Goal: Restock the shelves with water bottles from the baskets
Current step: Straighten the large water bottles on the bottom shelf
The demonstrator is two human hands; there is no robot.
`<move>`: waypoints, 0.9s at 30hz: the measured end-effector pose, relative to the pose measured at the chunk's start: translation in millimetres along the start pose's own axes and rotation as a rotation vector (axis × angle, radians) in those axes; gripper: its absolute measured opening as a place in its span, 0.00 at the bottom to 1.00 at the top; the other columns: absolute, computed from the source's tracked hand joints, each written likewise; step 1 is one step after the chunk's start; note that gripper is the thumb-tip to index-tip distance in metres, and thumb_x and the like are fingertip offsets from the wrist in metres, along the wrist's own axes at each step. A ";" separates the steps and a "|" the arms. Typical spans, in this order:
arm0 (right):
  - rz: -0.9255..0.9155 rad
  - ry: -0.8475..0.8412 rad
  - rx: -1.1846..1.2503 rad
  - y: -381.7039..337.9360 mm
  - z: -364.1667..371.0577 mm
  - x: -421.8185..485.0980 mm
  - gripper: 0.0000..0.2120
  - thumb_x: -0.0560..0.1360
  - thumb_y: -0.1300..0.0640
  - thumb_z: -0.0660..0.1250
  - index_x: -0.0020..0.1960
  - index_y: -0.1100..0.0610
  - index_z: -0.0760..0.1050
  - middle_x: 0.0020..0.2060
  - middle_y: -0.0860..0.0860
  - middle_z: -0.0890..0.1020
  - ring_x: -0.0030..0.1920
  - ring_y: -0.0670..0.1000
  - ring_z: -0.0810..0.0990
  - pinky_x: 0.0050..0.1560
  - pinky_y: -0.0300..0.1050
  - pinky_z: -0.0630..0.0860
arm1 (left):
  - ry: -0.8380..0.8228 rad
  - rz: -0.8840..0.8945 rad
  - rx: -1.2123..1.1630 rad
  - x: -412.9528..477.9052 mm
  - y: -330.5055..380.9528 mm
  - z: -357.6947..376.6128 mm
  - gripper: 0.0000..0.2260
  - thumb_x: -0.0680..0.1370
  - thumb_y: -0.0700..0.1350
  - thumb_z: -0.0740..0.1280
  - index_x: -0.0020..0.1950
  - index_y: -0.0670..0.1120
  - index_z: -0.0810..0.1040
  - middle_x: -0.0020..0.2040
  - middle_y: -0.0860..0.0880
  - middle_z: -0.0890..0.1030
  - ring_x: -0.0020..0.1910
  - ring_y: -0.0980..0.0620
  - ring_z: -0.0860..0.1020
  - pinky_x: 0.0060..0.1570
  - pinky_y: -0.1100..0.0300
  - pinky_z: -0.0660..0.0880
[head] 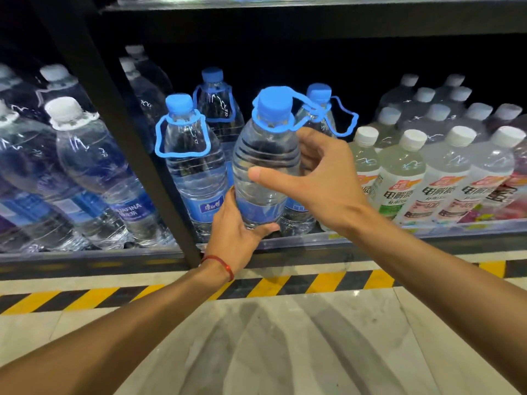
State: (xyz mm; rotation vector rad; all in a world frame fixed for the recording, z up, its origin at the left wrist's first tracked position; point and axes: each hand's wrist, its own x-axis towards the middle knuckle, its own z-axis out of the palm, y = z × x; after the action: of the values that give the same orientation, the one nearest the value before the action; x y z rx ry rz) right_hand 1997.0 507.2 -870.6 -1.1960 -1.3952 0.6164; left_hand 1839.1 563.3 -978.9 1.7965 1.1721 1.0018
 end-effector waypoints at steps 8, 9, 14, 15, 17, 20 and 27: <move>0.027 -0.032 -0.014 6.0 1.6 -4.7 0.24 0.70 0.55 0.84 0.63 0.56 0.82 0.53 0.46 0.88 0.55 0.44 0.86 0.59 0.43 0.82 | 0.082 -0.027 0.053 -8.3 0.2 5.0 0.36 0.63 0.52 0.85 0.67 0.52 0.73 0.60 0.54 0.82 0.61 0.54 0.80 0.64 0.52 0.78; 0.027 -0.033 -0.016 6.7 2.2 -6.0 0.24 0.70 0.55 0.84 0.63 0.56 0.81 0.54 0.46 0.88 0.56 0.44 0.86 0.60 0.44 0.82 | 0.082 -0.029 0.030 -8.8 -1.0 6.4 0.37 0.63 0.51 0.85 0.68 0.52 0.73 0.62 0.54 0.81 0.62 0.54 0.79 0.65 0.52 0.78; 0.032 -0.040 -0.020 8.9 4.5 -7.2 0.25 0.70 0.54 0.83 0.65 0.56 0.81 0.55 0.46 0.88 0.58 0.43 0.85 0.63 0.46 0.81 | 0.033 -0.033 -0.016 -9.8 -7.1 5.4 0.34 0.68 0.47 0.83 0.70 0.53 0.70 0.65 0.54 0.80 0.66 0.55 0.77 0.68 0.50 0.75; 0.034 -0.039 -0.027 9.6 5.2 -8.4 0.26 0.70 0.54 0.84 0.65 0.56 0.81 0.55 0.45 0.88 0.57 0.43 0.85 0.63 0.45 0.81 | 0.019 -0.034 -0.022 -10.4 -7.6 4.1 0.34 0.69 0.47 0.83 0.70 0.53 0.70 0.65 0.54 0.79 0.67 0.55 0.77 0.69 0.49 0.75; 0.039 -0.035 -0.031 12.1 4.5 -10.5 0.26 0.70 0.54 0.84 0.65 0.56 0.81 0.56 0.45 0.87 0.58 0.42 0.85 0.63 0.44 0.80 | 0.019 -0.038 -0.019 -10.1 -8.8 2.5 0.34 0.69 0.48 0.83 0.70 0.53 0.71 0.65 0.54 0.80 0.67 0.55 0.77 0.68 0.49 0.76; 0.048 -0.046 -0.030 16.9 2.0 -9.4 0.27 0.69 0.55 0.84 0.65 0.57 0.80 0.57 0.45 0.87 0.58 0.42 0.85 0.64 0.43 0.80 | 0.083 -0.064 -0.006 -10.4 -9.3 4.5 0.31 0.66 0.48 0.84 0.66 0.51 0.76 0.60 0.55 0.83 0.61 0.57 0.80 0.63 0.53 0.79; 0.067 -0.066 -0.063 28.5 8.2 -2.3 0.38 0.69 0.48 0.84 0.74 0.58 0.75 0.65 0.47 0.83 0.66 0.44 0.81 0.70 0.49 0.77 | 0.198 -0.106 -0.019 -17.2 -6.9 11.4 0.33 0.65 0.49 0.85 0.67 0.49 0.78 0.60 0.54 0.83 0.61 0.56 0.81 0.63 0.52 0.80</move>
State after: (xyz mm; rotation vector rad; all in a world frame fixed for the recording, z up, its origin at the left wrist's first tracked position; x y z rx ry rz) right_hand 1997.7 517.1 -898.6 -1.2871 -1.4430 0.6684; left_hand 1842.2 547.2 -993.2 1.6305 1.3586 1.1435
